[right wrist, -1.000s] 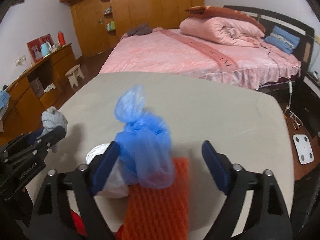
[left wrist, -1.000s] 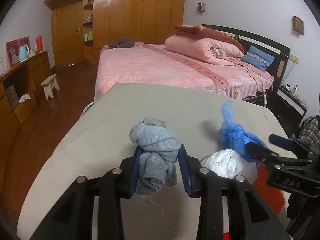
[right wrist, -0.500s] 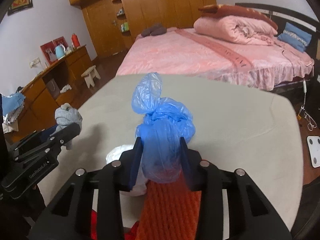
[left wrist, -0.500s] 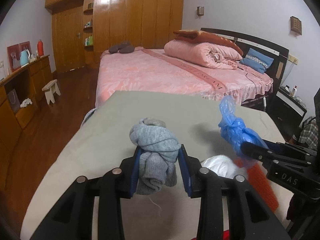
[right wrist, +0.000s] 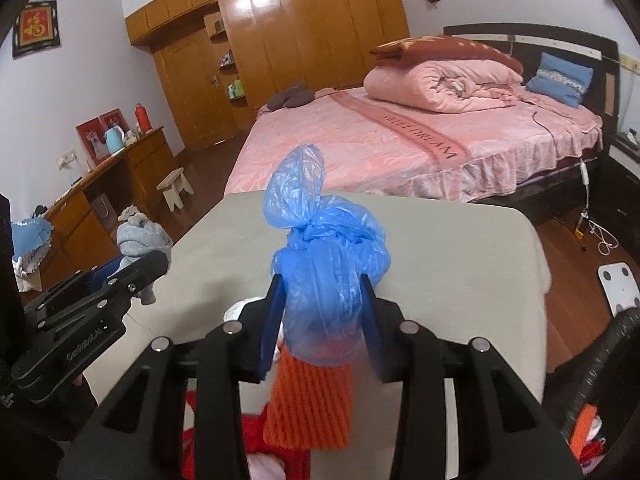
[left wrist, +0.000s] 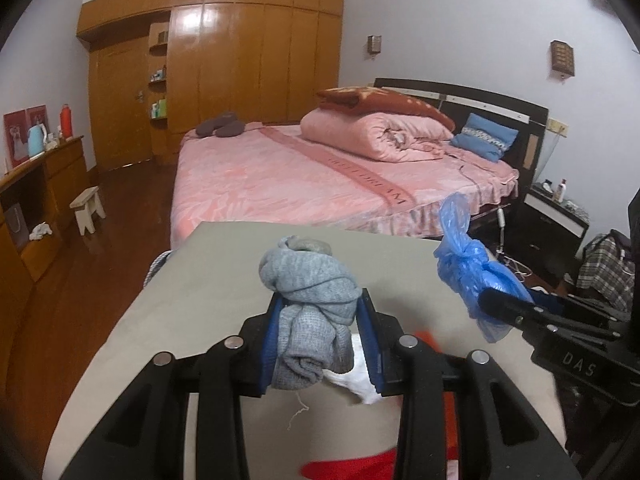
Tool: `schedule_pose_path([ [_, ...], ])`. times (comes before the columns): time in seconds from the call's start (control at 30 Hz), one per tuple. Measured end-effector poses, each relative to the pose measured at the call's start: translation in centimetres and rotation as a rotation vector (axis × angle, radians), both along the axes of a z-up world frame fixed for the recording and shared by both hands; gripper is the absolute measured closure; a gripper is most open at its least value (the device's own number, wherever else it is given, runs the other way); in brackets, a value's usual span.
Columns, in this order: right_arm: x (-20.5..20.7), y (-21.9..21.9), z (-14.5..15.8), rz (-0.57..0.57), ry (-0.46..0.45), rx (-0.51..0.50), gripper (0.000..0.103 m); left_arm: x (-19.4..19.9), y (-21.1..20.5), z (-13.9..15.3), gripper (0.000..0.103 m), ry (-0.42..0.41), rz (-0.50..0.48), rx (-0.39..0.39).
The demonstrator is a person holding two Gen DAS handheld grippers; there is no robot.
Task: Collect trash
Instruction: 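Carry the grey sock and blue bag over the bin and release both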
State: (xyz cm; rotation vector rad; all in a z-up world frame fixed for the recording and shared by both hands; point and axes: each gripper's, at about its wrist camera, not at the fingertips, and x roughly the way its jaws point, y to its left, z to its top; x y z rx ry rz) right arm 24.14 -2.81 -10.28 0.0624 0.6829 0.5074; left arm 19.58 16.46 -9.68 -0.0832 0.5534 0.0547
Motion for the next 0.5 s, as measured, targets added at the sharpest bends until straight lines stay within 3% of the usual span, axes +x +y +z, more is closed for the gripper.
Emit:
schedule_pose_path([
  [0.5, -5.7, -6.4, 2.7, -0.087, -0.041, 0.003, 0.068, -3.3, -6.0, 2.5, 0.067, -0.038, -0.097, -0.024],
])
